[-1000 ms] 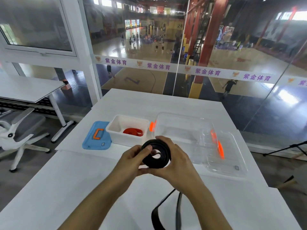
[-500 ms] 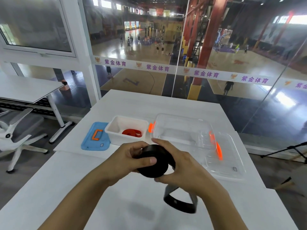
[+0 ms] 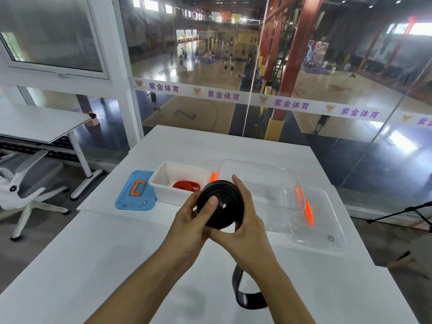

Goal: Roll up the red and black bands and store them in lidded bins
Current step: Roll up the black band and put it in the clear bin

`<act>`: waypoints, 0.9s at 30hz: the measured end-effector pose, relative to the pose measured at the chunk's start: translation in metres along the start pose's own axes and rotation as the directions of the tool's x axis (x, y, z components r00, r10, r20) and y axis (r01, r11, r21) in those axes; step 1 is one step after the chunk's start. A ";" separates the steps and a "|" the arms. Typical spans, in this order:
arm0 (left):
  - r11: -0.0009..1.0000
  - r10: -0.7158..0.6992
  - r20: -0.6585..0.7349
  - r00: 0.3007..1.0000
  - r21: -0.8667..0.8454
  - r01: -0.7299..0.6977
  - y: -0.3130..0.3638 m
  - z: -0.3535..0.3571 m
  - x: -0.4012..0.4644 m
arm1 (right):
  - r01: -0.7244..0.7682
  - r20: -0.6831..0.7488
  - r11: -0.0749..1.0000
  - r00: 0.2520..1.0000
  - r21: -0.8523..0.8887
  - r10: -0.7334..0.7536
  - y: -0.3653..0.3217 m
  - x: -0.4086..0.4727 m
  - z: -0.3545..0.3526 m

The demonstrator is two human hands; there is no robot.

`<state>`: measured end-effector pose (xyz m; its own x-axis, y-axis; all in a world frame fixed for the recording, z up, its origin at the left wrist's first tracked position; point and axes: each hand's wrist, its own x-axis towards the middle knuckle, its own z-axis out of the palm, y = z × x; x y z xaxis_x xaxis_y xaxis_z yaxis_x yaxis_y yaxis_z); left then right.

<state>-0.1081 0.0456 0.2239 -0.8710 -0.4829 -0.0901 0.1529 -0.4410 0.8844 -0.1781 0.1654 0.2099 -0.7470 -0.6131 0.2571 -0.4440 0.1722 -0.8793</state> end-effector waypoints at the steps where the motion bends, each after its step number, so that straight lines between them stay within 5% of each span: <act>1: 0.999 -0.005 0.008 1.000 0.041 0.005 0.000 0.000 -0.001 | 0.004 -0.005 1.000 1.000 -0.006 -0.004 0.001 0.000 -0.001; 9: 0.922 -0.073 0.164 0.984 0.387 0.004 0.019 -0.022 0.002 | 0.027 0.287 0.983 0.958 -0.179 0.026 0.000 0.007 -0.040; 15: 0.691 -0.178 0.336 0.925 0.712 -0.126 0.044 -0.025 0.008 | 0.067 0.442 0.944 0.893 -0.324 0.088 -0.009 0.005 -0.040; 19: 0.745 -0.043 0.334 0.942 0.639 -0.193 0.038 -0.026 0.007 | 0.058 0.429 0.955 0.900 -0.291 0.076 -0.014 0.006 -0.045; 27: 0.971 0.068 0.046 0.997 0.227 -0.077 0.024 -0.018 0.007 | -0.004 0.271 0.993 0.962 -0.114 0.035 -0.012 0.008 -0.036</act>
<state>-0.1018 0.0182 0.2365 -0.8790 -0.4768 -0.0089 0.1090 -0.2191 0.9696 -0.1969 0.1859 0.2368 -0.5997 -0.7929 0.1082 -0.4947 0.2611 -0.8289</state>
